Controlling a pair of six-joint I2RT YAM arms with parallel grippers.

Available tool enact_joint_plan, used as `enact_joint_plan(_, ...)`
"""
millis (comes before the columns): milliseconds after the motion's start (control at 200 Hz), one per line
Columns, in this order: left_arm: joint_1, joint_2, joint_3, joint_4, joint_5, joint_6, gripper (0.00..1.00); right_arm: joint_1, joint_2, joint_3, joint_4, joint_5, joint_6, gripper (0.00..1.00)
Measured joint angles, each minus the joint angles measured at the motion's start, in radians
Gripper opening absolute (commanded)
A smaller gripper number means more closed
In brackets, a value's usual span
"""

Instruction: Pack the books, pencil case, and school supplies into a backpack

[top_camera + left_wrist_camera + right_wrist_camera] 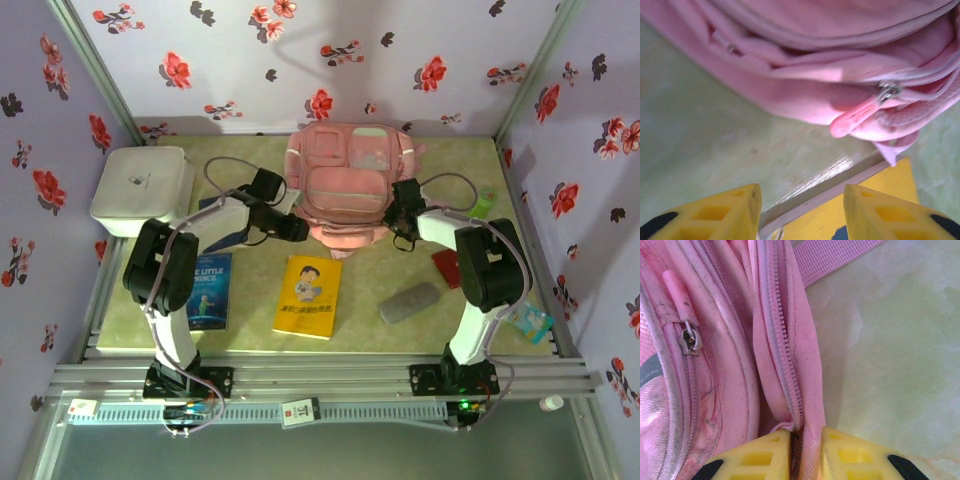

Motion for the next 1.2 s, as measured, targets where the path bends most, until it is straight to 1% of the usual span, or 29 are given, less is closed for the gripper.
enact_joint_plan(225, -0.018, 0.088, 0.066, 0.043, 0.075, 0.0, 0.49, 0.0, 0.0, 0.0, 0.0, -0.003, 0.0, 0.2)
enact_joint_plan(425, -0.039, 0.135, 0.11, 0.042, 0.101, 0.0, 0.46, 0.0, 0.0, 0.0, 0.0, -0.003, 0.0, 0.21)
enact_joint_plan(800, -0.041, 0.146, 0.127, 0.041, 0.121, 0.003, 0.23, 0.0, 0.002, 0.0, 0.003, -0.003, 0.0, 0.2)
enact_joint_plan(1060, -0.043, 0.143, 0.126, 0.042, 0.134, 0.011, 0.0, 0.0, 0.003, 0.0, 0.005, -0.003, 0.0, 0.2)
enact_joint_plan(1195, -0.043, 0.131, 0.116, 0.042, 0.134, 0.011, 0.0, -0.002, 0.012, 0.005, 0.008, -0.003, 0.0, 0.19)
